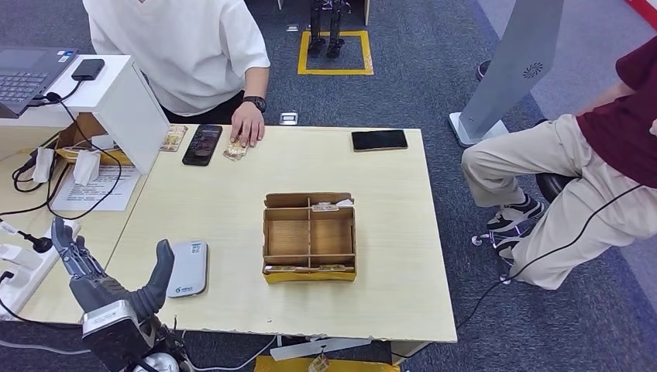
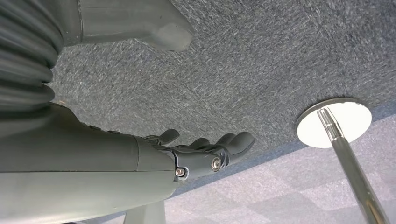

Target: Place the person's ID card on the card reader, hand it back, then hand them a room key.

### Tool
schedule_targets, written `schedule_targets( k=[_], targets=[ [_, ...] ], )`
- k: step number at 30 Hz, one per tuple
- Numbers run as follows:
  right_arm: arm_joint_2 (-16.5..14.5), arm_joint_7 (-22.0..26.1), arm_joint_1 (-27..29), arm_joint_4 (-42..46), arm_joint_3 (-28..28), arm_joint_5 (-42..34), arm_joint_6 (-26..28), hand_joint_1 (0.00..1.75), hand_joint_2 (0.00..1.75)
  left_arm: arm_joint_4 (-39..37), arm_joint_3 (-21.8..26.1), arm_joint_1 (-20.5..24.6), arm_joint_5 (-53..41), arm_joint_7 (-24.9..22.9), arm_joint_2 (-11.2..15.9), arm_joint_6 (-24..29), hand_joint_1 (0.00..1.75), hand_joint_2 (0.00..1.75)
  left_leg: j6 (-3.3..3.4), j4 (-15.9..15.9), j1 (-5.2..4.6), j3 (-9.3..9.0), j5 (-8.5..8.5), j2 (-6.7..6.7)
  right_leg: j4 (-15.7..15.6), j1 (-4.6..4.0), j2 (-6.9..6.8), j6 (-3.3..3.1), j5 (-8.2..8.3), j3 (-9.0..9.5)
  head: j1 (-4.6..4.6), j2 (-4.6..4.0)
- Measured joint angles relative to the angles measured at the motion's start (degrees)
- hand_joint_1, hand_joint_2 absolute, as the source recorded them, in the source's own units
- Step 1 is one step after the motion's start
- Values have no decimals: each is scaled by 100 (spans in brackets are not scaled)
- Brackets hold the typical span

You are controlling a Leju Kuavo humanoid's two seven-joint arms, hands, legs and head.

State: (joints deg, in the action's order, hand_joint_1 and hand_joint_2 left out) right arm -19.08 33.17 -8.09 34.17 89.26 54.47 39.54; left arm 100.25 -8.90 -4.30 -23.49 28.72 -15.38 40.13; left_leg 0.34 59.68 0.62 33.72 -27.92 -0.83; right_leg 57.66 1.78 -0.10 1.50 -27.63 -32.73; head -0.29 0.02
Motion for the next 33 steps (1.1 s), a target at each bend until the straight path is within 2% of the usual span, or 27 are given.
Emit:
schedule_targets(
  k=[4,12,25,33],
  targets=[
    [-8,-23,31,84,0,-101,0,0,175,480,-11,-489,580,600,-53,0,0,175,0,0,-1,1,0,-1,0,1,0,0,0,1,0,1],
    [-11,-13,46,139,0,-133,0,0,175,774,-11,-688,886,1093,-90,0,0,175,0,0,0,0,0,-1,0,0,-1,0,0,1,1,0],
    [-13,51,46,163,0,-116,0,0,175,1049,-12,-799,732,1142,-114,-3,0,175,0,0,-1,0,0,-1,0,1,-2,0,0,2,0,0],
    [-13,55,46,165,0,-46,0,0,175,1052,-13,-933,297,1143,-117,-7,0,175,0,0,-1,-1,0,-1,0,1,-1,0,0,2,1,1]
  ],
)
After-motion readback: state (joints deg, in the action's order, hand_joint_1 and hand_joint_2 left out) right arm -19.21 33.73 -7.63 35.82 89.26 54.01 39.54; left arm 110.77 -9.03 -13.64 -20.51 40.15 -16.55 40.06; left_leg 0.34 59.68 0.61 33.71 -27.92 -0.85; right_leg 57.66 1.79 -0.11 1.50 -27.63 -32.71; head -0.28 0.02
